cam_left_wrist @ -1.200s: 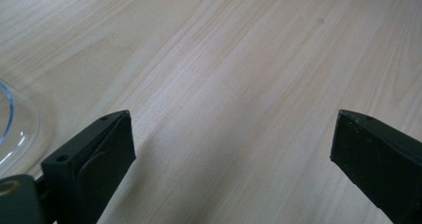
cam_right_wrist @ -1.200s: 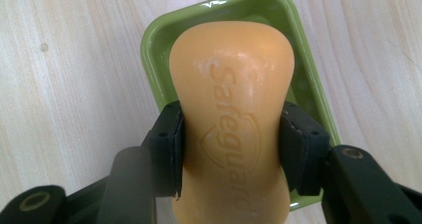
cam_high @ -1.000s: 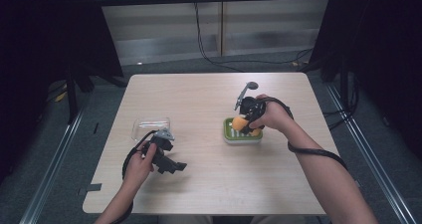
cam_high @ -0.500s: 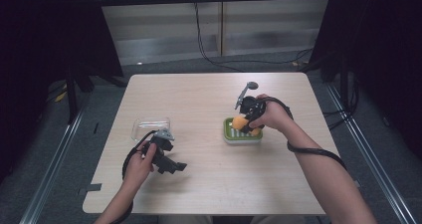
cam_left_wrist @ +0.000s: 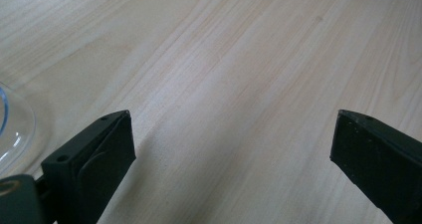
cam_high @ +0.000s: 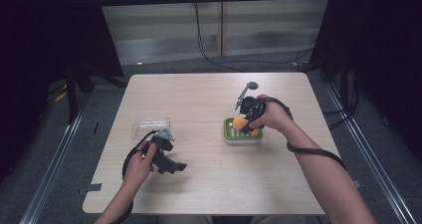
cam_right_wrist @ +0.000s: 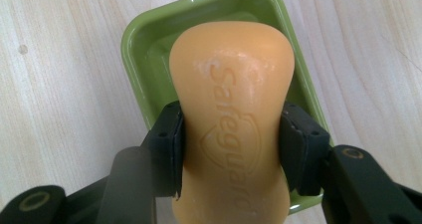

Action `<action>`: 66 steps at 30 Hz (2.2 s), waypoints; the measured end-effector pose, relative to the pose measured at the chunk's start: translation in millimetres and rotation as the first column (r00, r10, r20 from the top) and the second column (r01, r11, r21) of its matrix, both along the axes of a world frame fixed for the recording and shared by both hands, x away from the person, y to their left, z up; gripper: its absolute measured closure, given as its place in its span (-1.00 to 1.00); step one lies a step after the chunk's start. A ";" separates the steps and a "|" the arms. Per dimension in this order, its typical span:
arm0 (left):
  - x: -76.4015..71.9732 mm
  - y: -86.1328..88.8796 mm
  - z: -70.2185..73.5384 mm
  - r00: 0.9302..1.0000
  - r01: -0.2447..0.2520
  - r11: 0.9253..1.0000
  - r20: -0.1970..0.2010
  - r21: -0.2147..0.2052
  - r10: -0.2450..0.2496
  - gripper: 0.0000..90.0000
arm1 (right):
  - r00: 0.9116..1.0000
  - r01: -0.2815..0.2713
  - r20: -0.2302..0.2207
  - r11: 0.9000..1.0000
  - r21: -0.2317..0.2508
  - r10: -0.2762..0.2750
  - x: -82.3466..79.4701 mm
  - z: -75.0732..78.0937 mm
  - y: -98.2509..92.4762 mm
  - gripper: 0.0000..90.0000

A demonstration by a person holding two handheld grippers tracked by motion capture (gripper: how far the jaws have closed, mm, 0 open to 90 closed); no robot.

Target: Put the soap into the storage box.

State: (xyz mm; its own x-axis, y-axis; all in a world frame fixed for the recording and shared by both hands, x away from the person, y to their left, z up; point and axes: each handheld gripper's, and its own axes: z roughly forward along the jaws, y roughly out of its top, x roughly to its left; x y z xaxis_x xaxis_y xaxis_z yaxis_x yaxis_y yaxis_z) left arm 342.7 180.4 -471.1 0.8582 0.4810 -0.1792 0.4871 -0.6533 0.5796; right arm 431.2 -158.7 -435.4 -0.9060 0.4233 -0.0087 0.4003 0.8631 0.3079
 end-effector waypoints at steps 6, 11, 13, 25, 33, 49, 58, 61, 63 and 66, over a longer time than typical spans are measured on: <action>0.6 0.7 0.5 1.000 0.009 1.000 0.003 0.006 -0.009 -0.92 | 1.000 0.000 -0.007 1.000 -0.004 0.000 0.5 -2.7 2.6 0.11; 0.1 1.1 0.6 1.000 0.001 1.000 0.000 -0.005 -0.001 -0.92 | 1.000 -0.015 0.006 1.000 -0.003 0.015 2.4 -5.2 3.5 0.11; 0.3 1.3 0.7 1.000 0.005 1.000 0.001 -0.003 -0.005 -0.92 | 1.000 -0.005 0.000 1.000 -0.006 0.005 1.5 -5.2 3.8 0.11; 0.4 0.9 0.7 1.000 0.009 1.000 0.004 0.003 -0.009 -0.92 | 1.000 -0.003 -0.003 1.000 -0.012 0.003 2.0 -12.5 2.4 0.11; 0.3 0.4 0.7 1.000 0.009 1.000 0.007 0.003 -0.009 -0.92 | 1.000 -0.007 0.007 1.000 -0.014 0.007 3.6 -13.3 -0.3 0.11; 0.1 0.0 0.5 1.000 0.011 1.000 0.006 0.003 -0.011 -0.92 | 1.000 0.006 0.019 1.000 0.010 -0.006 3.9 -10.1 1.5 0.08; -0.1 -0.3 0.5 1.000 0.013 1.000 0.006 0.000 -0.013 -0.93 | 0.999 0.045 0.023 0.998 0.037 -0.046 1.5 -4.9 -3.4 0.02; 0.1 0.4 0.2 1.000 0.017 1.000 0.005 0.003 -0.017 -0.92 | 0.998 0.055 0.025 0.997 0.049 -0.056 0.2 -2.9 -4.6 -0.02; -0.1 0.9 0.6 1.000 0.011 1.000 0.003 -0.002 -0.011 -0.92 | 0.998 0.056 0.024 0.997 0.051 -0.057 -0.3 -1.4 -5.4 -0.07; -1.0 0.7 1.4 1.000 0.002 1.000 0.005 -0.007 -0.002 -0.92 | 0.997 0.071 0.025 0.996 0.055 -0.072 -1.2 0.7 -6.3 -0.12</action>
State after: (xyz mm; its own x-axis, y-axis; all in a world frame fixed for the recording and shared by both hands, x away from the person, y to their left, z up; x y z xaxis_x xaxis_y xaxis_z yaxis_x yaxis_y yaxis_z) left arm 341.8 181.2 -469.7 0.8603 0.4776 -0.1784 0.4828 -0.6506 0.5862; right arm 430.0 -165.0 -434.8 -0.8732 0.4872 -0.0077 0.4512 0.8145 0.3646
